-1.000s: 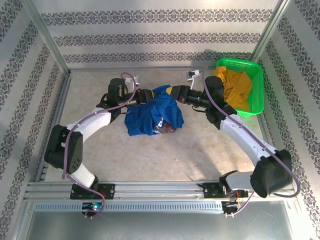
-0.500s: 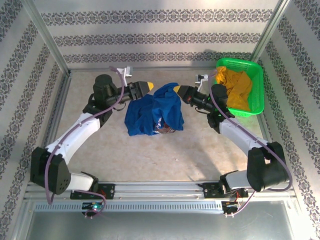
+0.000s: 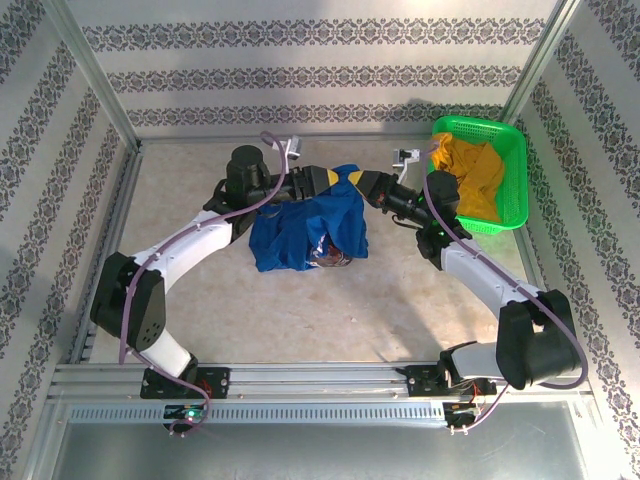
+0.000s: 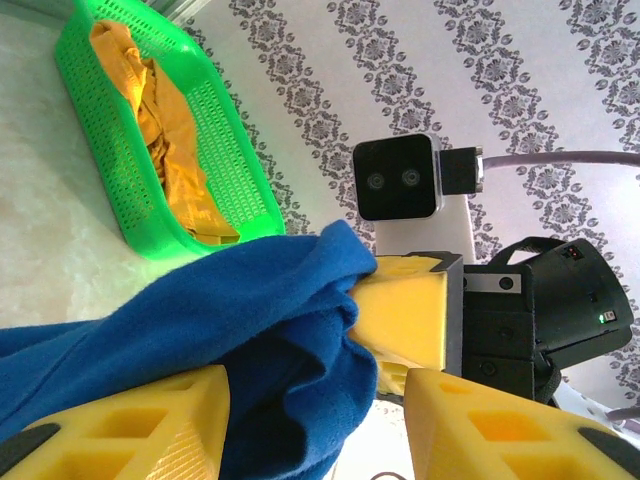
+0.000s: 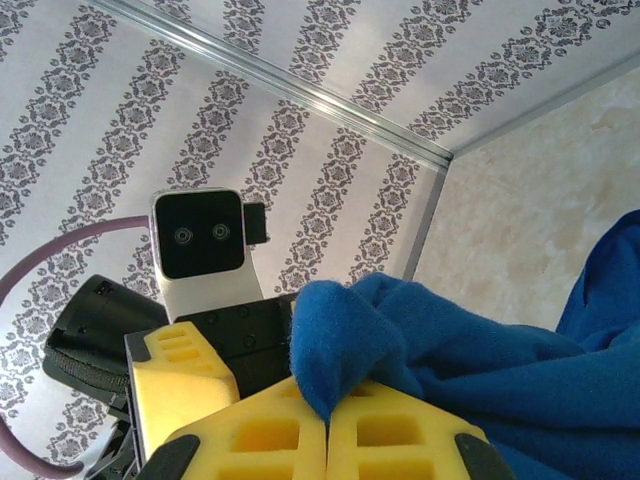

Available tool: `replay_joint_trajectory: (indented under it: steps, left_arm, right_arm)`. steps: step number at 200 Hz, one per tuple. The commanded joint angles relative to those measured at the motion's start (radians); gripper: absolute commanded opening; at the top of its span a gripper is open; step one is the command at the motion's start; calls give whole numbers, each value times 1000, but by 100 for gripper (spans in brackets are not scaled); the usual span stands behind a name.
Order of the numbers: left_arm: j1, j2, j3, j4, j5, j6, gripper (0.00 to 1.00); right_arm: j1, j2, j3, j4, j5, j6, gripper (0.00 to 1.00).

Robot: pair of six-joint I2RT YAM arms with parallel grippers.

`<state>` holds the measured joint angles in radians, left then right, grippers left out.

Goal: Fold the inside-out t-shirt

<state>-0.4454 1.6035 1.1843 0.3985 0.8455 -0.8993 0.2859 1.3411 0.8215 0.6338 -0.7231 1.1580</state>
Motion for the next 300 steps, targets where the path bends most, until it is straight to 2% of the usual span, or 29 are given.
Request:
replay_joint_trajectory:
  steps: [1, 21, 42, 70, 100, 105, 111, 124, 127, 131, 143, 157, 180, 199, 216, 235, 244, 275, 300]
  left_arm:
    - [-17, 7, 8, 70, 17, -8, 49]
    - [-23, 18, 9, 72, 19, -6, 48]
    - [-33, 35, 19, 89, 43, -17, 35]
    - [-37, 30, -4, 133, 56, -43, 33]
    - [-37, 22, -9, 146, 56, -55, 5]
    - [-36, 17, -6, 147, 48, -58, 0]
    - [-33, 12, -1, 143, 32, -68, 0]
    - [-23, -5, 36, 141, 4, -97, 0]
    - [-22, -8, 49, 132, -2, -102, 0]
    - [-19, -14, 71, 112, -14, -107, 0]
    - [-12, -28, 148, 59, -29, -108, 0]
    - [-7, -25, 249, 13, -23, -126, 0]
    - [-7, 5, 385, -14, 9, -188, 0]
    - [-6, 18, 475, -183, 15, -134, 0]
    - [-7, 3, 499, -164, 21, -146, 0]
    - [-7, -14, 545, -334, 14, -27, 0]
    - [-7, -20, 539, -364, 11, -17, 0]
    - [-8, -56, 425, -289, -35, -84, 0]
    - [-8, -71, 356, -254, -75, -117, 0]
  right_arm:
    - [10, -26, -13, 53, 4, 12, 0]
    - [11, -28, -15, 52, 7, 14, 0]
    - [10, -30, -20, 52, 16, 16, 0]
    - [11, -25, -21, 52, 34, 13, 0]
    - [5, -14, -7, 34, 45, 5, 0]
    - [1, -17, -2, 9, 50, -8, 13]
    - [-5, -30, 5, -44, 63, -32, 41]
    - [-18, -91, 23, -238, 140, -153, 80]
    - [-20, -109, 30, -291, 166, -190, 94]
    - [-21, -130, 39, -356, 201, -238, 98]
    - [-24, -185, 62, -508, 295, -350, 98]
    - [-34, -228, 79, -608, 349, -412, 98]
    - [-34, -269, 89, -653, 347, -443, 98]
    - [-13, -293, 96, -672, 346, -475, 98]
    - [7, -320, 116, -694, 363, -498, 91]
    - [29, -329, 188, -743, 345, -544, 80]
    - [41, -324, 234, -769, 332, -571, 74]
    - [131, -259, 426, -904, 346, -687, 57]
    - [225, -211, 522, -967, 426, -757, 53]
